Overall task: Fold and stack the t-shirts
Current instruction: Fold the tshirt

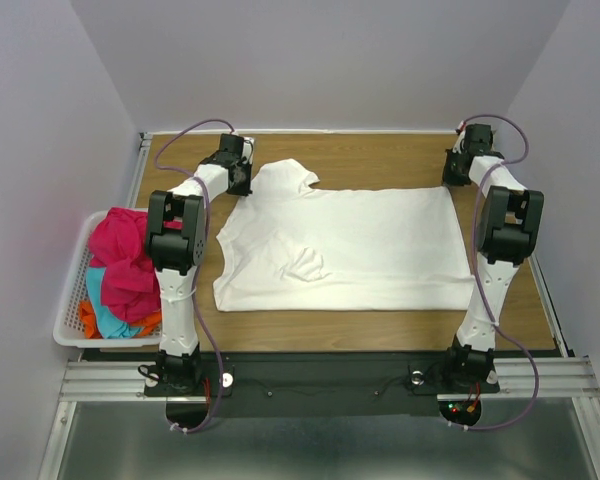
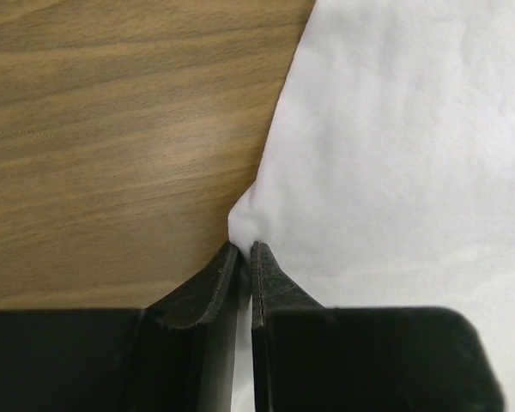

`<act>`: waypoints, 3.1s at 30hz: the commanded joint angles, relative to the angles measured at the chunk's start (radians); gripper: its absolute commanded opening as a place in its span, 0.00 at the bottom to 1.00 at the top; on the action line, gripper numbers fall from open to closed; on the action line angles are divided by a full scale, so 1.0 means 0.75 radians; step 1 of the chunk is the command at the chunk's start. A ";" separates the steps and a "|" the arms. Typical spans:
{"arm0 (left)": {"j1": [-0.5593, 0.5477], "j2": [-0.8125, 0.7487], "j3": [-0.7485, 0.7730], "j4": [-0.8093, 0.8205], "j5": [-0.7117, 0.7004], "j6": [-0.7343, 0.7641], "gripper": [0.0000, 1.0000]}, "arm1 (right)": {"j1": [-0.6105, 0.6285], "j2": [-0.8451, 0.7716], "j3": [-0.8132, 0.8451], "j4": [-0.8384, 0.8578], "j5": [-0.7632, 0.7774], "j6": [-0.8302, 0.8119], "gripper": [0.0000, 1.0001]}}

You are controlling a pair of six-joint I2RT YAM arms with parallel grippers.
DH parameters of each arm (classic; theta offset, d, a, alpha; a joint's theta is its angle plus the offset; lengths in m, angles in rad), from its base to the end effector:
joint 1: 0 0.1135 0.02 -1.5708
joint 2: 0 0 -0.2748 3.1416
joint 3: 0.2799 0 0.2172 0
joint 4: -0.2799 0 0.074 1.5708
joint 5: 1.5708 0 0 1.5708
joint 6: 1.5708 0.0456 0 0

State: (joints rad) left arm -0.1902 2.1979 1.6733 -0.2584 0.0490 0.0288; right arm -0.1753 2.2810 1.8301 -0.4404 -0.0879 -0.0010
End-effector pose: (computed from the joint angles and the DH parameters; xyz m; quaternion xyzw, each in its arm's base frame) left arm 0.4677 -0.0923 0.1991 0.1102 0.9166 -0.0535 0.3806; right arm 0.4815 -0.0812 0.1920 0.0674 0.9396 0.0119 0.3353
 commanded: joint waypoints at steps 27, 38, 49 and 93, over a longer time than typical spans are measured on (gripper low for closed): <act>0.035 -0.394 -0.245 0.017 -0.098 -0.073 0.00 | -0.024 -0.386 -0.251 0.086 0.062 0.165 0.01; 0.037 -0.503 -0.374 -0.030 -0.170 -0.116 0.00 | -0.032 -0.548 -0.450 0.092 0.109 0.204 0.01; 0.035 -0.605 -0.478 -0.052 -0.254 -0.159 0.00 | -0.083 -0.679 -0.560 0.098 0.283 0.263 0.01; 0.033 -0.709 -0.887 -0.105 -0.198 -0.357 0.24 | -0.110 -0.691 -0.976 0.098 0.399 0.654 0.07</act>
State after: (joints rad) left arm -0.1745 1.6947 1.0264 -0.3035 -0.0711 -0.2298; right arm -0.2386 1.7515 1.1114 -0.4030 0.1692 0.4618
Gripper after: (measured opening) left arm 0.188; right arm 0.051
